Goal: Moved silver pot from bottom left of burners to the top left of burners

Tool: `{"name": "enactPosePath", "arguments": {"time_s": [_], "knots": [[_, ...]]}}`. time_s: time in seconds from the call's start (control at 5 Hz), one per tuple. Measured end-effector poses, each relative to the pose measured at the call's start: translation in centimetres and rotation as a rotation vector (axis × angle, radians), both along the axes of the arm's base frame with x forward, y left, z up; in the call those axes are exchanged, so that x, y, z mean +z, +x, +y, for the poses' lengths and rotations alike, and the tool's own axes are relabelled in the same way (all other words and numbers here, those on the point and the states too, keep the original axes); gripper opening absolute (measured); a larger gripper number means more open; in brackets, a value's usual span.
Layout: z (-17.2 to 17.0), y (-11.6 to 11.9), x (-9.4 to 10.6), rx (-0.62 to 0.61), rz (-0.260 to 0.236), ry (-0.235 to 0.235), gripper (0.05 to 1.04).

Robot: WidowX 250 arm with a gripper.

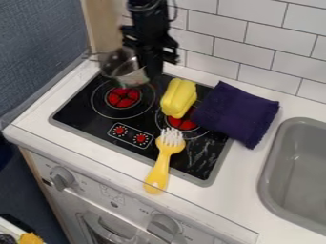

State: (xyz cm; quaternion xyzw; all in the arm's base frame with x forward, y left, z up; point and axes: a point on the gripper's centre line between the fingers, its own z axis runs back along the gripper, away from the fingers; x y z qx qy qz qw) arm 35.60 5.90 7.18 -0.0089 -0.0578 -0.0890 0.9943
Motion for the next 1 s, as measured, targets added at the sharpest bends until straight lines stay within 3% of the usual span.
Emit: {"name": "enactPosePath", "arguments": {"time_s": [0.4,1.0], "knots": [[-1.2,2.9,-1.7,-0.034,0.023,0.005,0.083],[0.7,2.2,-2.3,0.004,0.041,-0.014,0.103]]}}
